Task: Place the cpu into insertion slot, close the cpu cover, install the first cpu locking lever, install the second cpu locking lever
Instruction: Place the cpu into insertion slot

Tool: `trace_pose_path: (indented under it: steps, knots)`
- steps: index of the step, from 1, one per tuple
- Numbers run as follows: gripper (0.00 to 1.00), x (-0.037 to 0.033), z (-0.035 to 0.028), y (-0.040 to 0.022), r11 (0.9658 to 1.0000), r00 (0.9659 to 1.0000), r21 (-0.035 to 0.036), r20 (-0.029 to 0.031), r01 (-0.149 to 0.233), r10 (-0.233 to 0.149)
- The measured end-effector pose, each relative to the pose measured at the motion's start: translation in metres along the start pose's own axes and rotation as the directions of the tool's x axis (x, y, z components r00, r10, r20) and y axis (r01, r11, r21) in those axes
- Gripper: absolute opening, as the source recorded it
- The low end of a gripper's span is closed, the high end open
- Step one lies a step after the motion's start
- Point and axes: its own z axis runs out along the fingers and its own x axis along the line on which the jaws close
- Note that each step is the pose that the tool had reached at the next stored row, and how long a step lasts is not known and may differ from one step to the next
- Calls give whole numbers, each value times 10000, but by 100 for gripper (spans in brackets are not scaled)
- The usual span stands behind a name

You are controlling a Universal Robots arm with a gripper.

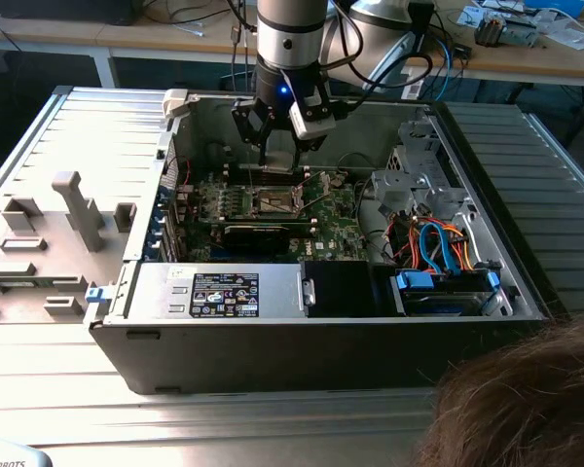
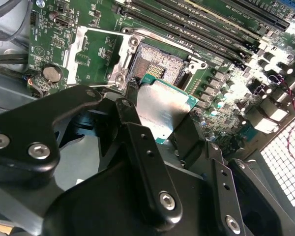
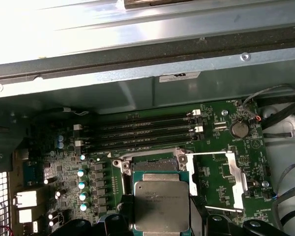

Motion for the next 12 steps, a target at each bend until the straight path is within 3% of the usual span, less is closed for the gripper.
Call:
trace_pose_path:
  steps: [12]
  knots:
    - [54, 0, 14, -1, 9992, 9992, 7, 35, -390, 390]
